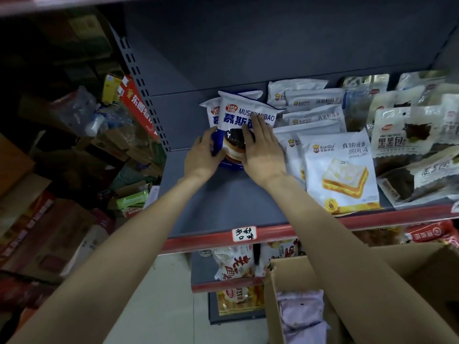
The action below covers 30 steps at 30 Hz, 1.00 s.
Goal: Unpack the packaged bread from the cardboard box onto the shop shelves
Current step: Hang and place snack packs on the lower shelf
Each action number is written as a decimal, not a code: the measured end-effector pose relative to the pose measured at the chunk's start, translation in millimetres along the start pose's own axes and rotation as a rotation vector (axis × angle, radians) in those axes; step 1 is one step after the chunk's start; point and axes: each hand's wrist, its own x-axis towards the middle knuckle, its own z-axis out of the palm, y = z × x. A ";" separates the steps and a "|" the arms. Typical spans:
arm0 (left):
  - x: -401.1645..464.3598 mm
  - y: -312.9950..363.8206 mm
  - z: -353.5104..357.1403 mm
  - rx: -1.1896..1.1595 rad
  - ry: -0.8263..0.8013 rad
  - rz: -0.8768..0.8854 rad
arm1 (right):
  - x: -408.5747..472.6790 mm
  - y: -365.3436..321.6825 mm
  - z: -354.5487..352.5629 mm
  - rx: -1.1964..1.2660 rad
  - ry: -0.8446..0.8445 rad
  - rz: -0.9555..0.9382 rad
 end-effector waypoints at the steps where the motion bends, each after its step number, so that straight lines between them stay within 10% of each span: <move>1: -2.8 0.9 0.0 -0.021 0.001 -0.013 | -1.5 -1.1 -0.7 0.021 0.031 -0.010; 14: -181.2 86.9 -2.8 -0.356 0.140 0.233 | -243.6 17.5 -32.6 0.433 0.167 0.228; 24: -329.7 110.6 148.7 -0.224 -0.819 0.121 | -452.8 150.9 13.6 0.329 -0.512 0.645; 30: -333.0 114.8 254.3 0.013 -0.800 0.087 | -467.3 226.2 49.8 0.176 -0.520 0.722</move>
